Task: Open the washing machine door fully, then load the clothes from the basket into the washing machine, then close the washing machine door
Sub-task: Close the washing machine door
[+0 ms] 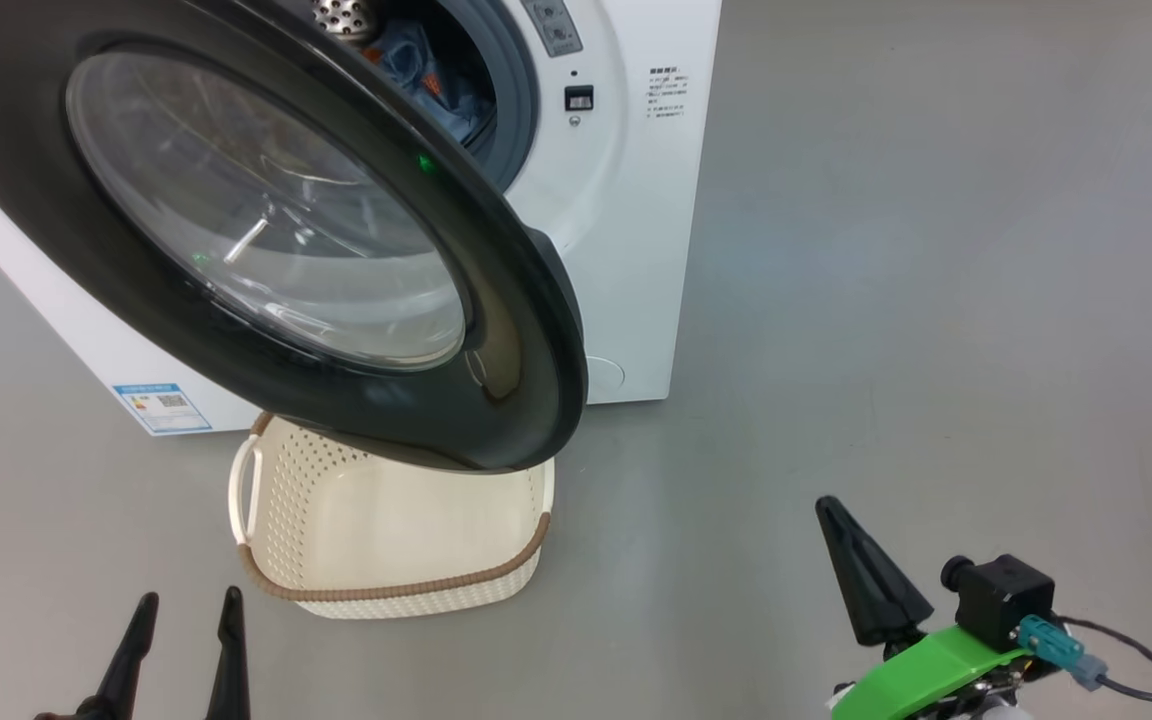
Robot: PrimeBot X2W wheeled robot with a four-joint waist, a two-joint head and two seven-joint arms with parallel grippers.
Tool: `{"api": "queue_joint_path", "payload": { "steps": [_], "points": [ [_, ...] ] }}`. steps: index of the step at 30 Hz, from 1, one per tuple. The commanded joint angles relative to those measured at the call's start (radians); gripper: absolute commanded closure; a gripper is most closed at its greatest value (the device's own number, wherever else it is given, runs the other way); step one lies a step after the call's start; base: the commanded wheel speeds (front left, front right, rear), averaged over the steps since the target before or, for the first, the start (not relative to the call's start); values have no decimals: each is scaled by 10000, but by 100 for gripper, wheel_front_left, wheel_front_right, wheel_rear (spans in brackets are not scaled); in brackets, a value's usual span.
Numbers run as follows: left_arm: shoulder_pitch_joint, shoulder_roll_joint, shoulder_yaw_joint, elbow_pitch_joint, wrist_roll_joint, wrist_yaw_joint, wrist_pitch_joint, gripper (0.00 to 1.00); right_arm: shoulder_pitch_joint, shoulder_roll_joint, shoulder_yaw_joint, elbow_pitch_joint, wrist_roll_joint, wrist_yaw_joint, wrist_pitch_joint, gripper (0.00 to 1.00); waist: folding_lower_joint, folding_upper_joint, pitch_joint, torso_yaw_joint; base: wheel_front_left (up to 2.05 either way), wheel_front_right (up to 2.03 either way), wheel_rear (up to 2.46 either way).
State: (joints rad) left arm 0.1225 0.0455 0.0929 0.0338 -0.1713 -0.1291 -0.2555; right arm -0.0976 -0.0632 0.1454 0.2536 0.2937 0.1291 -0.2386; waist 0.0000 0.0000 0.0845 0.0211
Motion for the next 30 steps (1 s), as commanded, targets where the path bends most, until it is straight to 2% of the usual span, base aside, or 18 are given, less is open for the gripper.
{"api": "queue_joint_path", "payload": {
  "steps": [1,5,7,12,16,19,23,27,30],
  "points": [
    [-425,48,368,-280,-17,-15,-62,0,-99,60,210,-416,60,16,-100,100,0,0,17,11,0,0,0],
    [-473,48,429,-307,-54,-15,-63,0,-284,48,427,-1493,243,16,-209,100,0,0,71,33,0,0,0],
    [-498,48,480,-357,-87,-15,-63,0,-427,-13,696,-2458,380,16,-222,100,0,0,113,51,0,0,0],
    [-661,48,411,-448,-127,-15,-63,0,-796,-585,1922,-4960,656,16,-228,100,0,0,262,300,0,0,0],
    [-804,48,279,-459,-233,-15,-63,0,-1294,-1305,3396,-5949,894,16,-229,100,0,0,402,674,0,0,0],
    [-899,47,172,-494,-303,-15,-63,0,-1670,-1954,4551,-5638,1113,16,-230,100,0,0,539,1055,0,0,0],
    [-1098,47,-84,-545,-433,-15,-63,0,-2260,-2583,5788,-4511,1446,16,-230,100,0,0,762,1681,0,0,0],
    [-1390,47,-471,-625,-610,-15,-63,0,-3045,-2907,6863,-3444,1896,16,-230,100,0,0,1116,2375,0,0,0],
    [-1568,47,-669,-680,-714,-15,-63,0,-3429,-3041,7149,-2939,2042,16,-230,100,0,0,1334,2727,0,0,0]
  ]
}}
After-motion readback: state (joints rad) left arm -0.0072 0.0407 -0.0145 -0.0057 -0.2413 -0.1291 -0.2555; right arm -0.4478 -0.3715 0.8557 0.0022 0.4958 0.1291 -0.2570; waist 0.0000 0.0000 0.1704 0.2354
